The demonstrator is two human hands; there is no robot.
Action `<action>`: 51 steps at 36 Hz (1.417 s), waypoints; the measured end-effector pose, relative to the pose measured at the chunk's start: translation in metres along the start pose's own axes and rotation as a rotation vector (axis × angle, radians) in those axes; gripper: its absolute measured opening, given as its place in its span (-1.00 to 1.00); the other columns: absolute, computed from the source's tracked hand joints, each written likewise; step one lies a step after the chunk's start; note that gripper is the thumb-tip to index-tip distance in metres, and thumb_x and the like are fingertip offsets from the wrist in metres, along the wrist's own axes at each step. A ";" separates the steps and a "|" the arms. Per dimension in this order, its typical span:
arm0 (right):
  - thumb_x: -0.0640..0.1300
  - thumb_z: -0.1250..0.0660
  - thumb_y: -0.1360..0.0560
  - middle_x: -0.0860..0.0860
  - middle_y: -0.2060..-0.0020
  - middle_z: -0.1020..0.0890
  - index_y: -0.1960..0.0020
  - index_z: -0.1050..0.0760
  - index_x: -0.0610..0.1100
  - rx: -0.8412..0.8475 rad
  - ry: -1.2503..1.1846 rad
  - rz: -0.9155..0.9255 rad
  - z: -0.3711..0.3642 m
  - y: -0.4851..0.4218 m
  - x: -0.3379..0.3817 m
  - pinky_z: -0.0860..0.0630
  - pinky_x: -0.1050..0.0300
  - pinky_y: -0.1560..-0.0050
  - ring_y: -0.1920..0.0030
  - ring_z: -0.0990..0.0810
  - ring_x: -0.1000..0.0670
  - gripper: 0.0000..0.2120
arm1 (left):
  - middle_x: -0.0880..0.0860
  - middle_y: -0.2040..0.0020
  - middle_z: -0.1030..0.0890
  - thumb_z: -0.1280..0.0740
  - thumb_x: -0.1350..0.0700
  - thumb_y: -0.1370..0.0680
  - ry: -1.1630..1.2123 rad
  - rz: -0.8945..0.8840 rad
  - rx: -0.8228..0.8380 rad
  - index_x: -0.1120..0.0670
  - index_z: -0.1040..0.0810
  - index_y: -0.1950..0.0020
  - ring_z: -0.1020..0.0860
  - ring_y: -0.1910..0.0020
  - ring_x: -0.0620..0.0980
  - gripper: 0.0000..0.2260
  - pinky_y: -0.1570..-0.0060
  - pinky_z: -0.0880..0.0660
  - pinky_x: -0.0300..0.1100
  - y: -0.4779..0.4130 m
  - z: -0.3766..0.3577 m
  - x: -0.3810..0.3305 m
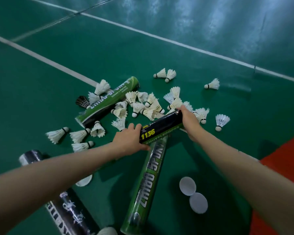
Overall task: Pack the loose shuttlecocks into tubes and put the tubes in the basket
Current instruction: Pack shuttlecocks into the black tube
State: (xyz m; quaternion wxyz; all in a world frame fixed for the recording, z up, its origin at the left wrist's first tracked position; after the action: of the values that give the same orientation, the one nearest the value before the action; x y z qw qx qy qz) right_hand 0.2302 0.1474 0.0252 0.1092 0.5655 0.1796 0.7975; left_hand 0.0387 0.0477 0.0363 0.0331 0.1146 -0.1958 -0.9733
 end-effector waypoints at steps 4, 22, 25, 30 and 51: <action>0.11 0.01 -0.63 -0.04 -0.10 -0.47 -0.32 -0.38 -0.14 -0.074 0.018 -0.057 0.003 -0.033 0.007 -0.36 -0.05 -0.25 -0.15 -0.43 -0.08 -0.56 | 0.14 -0.30 -0.38 -0.38 -0.33 -0.38 0.025 0.056 0.094 0.10 -0.18 -0.45 -0.47 -0.18 0.15 -0.18 -0.07 -0.49 0.02 -0.038 0.007 -0.003; -0.12 -0.22 -0.60 -0.05 -0.49 -0.17 -0.39 -0.38 0.03 0.035 0.409 0.067 -0.018 -0.122 -0.060 -0.10 -0.11 -0.44 -0.50 -0.01 -0.09 -0.64 | 0.10 -0.21 -0.48 -0.41 -0.37 -0.29 0.139 0.191 0.024 0.05 -0.33 -0.33 -0.50 -0.10 0.10 -0.22 -0.10 -0.49 0.06 -0.131 0.013 0.033; -0.18 -0.23 -0.58 -0.06 -0.39 -0.37 -0.39 -0.37 -0.07 0.066 0.400 0.084 -0.020 -0.140 -0.062 -0.29 0.03 -0.32 -0.39 -0.29 -0.10 -0.63 | 0.11 -0.18 -0.47 -0.41 -0.36 -0.31 0.134 0.180 0.030 0.06 -0.32 -0.35 -0.48 -0.07 0.08 -0.23 -0.07 -0.49 0.02 -0.145 0.011 0.032; -0.21 -0.28 -0.57 -0.06 0.04 -0.54 -0.17 -0.39 -0.17 -0.048 0.316 0.179 -0.018 -0.146 -0.060 -0.35 0.18 0.10 0.04 -0.52 -0.04 -0.81 | 0.12 -0.27 -0.43 -0.39 -0.36 -0.33 0.145 0.176 0.054 0.06 -0.26 -0.40 -0.45 -0.19 0.11 -0.20 -0.14 -0.45 0.04 -0.157 0.011 0.031; -0.21 0.04 -0.65 -0.12 -0.20 -0.39 -0.20 -0.27 -0.10 -0.412 0.013 0.285 0.031 -0.161 0.032 -0.43 -0.03 -0.16 -0.06 -0.44 -0.06 -0.81 | 0.09 -0.35 -0.34 -0.34 -0.34 -0.39 0.039 0.107 0.065 0.04 -0.09 -0.49 -0.46 -0.21 0.10 -0.17 -0.12 -0.48 -0.01 -0.161 0.040 0.028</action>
State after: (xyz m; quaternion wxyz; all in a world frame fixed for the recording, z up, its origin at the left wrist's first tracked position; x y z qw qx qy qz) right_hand 0.2434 0.3109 -0.0037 0.1074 0.5457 -0.0679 0.8283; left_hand -0.0016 0.2077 0.0038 0.0853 0.1242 -0.2325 -0.9608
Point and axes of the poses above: each hand's wrist, its own y-axis away from the middle knuckle, its own z-axis out of the back of the hand, x = y × z, the point moved 1 cm from there along -y, towards the middle knuckle
